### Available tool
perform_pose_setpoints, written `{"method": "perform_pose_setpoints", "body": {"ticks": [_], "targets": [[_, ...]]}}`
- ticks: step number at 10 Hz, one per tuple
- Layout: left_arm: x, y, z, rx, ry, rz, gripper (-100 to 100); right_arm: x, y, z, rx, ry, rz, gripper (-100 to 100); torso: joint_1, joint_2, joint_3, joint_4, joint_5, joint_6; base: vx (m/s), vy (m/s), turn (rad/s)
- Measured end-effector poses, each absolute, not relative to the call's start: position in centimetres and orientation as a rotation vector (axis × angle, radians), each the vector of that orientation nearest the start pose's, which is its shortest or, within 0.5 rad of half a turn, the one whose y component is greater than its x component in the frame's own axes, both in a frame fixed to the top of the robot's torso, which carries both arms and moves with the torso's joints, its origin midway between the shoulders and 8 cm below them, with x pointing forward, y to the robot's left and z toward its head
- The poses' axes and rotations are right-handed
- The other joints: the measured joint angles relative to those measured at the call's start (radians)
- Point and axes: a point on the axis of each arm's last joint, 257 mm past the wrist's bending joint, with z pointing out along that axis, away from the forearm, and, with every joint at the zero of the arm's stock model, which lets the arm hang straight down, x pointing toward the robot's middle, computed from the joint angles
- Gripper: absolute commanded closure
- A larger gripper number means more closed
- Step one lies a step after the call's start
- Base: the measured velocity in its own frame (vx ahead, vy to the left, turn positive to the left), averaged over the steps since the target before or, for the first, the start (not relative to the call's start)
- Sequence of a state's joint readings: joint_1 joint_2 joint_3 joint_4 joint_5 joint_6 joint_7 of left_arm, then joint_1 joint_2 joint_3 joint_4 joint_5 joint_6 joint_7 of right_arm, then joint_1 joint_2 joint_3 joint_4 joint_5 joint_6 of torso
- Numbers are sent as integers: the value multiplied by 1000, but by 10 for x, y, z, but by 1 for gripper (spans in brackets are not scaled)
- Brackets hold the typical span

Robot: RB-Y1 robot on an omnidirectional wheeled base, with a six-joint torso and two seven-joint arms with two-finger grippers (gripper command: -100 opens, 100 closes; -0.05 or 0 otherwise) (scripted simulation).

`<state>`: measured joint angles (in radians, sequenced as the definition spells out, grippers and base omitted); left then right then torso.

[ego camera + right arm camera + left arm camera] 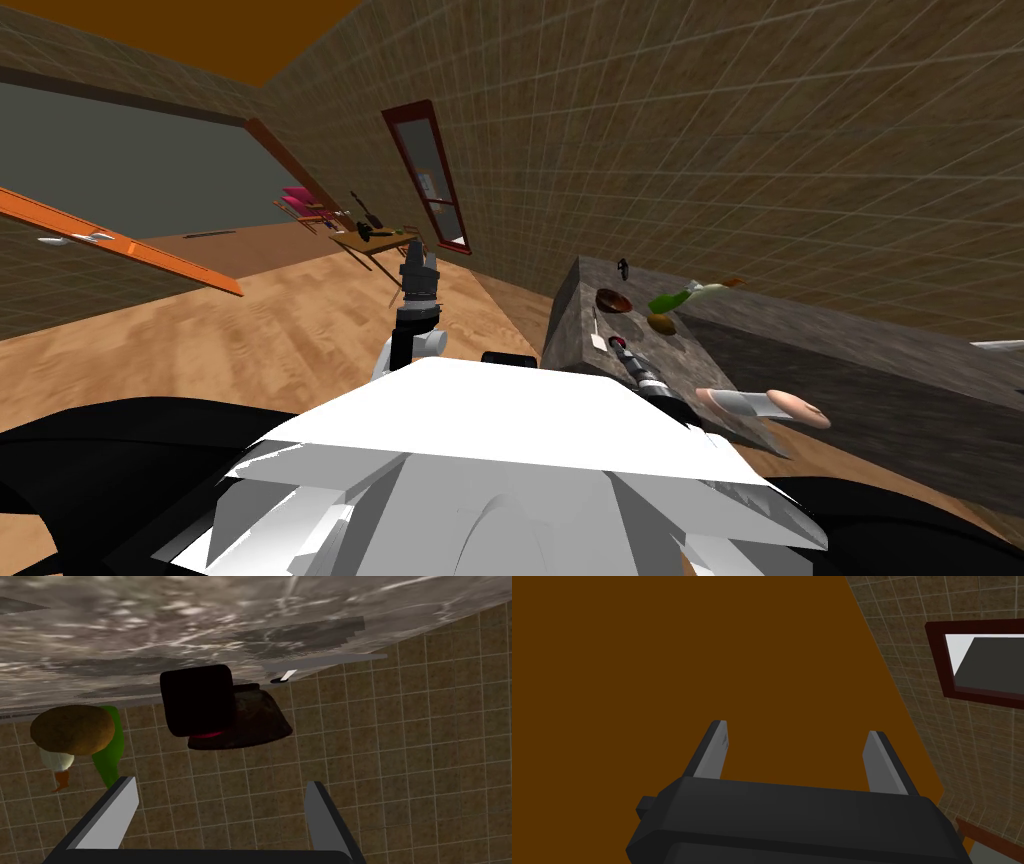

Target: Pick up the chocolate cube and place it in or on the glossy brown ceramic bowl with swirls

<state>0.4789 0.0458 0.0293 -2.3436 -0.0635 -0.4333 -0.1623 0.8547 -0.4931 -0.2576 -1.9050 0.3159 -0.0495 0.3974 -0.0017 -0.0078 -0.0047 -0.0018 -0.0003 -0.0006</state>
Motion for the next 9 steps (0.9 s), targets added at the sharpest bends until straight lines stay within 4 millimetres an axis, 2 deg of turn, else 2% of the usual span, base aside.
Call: {"method": "perform_pose_setpoints", "body": {"ticks": [5,6,7,9], "targets": [[344,273,47,-505,703,-1090,0,213,-531,-325,345,2018,-241,-100,0,0,0,0,0,0,94,-13,30],[344,273,47,-505,703,-1090,0,212,-531,-326,342,2021,-245,0,0,3,2,1,0,0,9,-2,0],[344,273,47,-505,703,-1090,0,213,-531,-326,342,2020,-245,-100,1,6,3,1,0,0,-48,22,232],[344,273,47,-505,703,-1090,0,216,-544,-328,373,2015,-265,-100,2,11,6,2,1,0,-72,18,160]]}}
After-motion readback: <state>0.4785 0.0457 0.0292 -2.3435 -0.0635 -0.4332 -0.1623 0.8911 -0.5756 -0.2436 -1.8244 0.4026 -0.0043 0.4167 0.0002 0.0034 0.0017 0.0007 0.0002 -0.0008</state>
